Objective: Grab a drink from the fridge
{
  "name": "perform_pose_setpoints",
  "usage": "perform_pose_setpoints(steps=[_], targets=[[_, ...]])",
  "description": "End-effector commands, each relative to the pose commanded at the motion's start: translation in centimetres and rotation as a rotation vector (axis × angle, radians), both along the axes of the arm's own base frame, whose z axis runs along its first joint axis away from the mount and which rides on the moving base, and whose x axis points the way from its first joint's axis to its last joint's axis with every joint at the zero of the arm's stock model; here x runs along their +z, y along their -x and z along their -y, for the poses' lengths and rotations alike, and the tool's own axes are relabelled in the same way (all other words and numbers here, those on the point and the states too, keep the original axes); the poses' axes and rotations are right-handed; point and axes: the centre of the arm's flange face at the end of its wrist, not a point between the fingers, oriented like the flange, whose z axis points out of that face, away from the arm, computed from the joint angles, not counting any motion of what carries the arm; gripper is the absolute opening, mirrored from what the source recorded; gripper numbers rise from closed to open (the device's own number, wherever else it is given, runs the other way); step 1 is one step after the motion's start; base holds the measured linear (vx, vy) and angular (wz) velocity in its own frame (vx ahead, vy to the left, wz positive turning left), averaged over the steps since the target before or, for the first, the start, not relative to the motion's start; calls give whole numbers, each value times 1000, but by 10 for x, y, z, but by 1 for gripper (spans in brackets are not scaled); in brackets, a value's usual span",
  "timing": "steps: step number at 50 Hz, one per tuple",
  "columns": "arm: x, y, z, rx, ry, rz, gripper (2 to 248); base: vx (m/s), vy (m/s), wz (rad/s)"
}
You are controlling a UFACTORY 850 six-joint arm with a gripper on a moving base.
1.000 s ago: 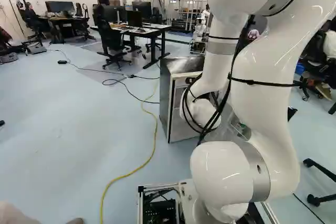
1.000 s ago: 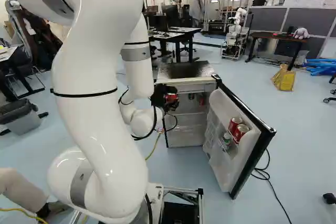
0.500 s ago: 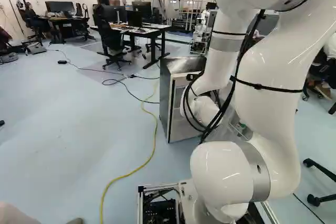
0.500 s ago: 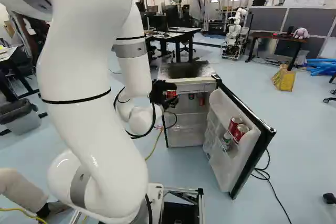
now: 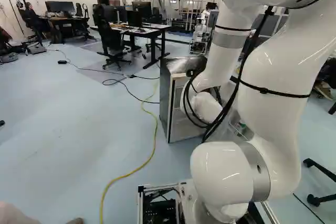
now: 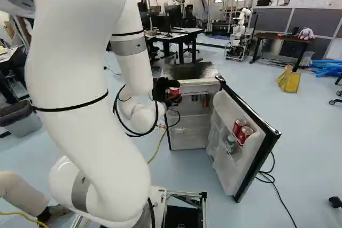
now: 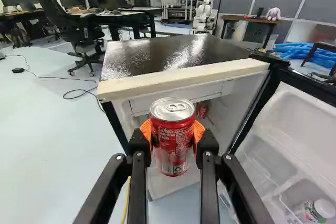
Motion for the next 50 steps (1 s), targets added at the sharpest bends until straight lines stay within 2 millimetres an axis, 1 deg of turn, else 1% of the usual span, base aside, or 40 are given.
perform_pose_setpoints(steps=[50], targets=[[35, -20, -1, 8, -12, 4, 95, 0, 0, 0]])
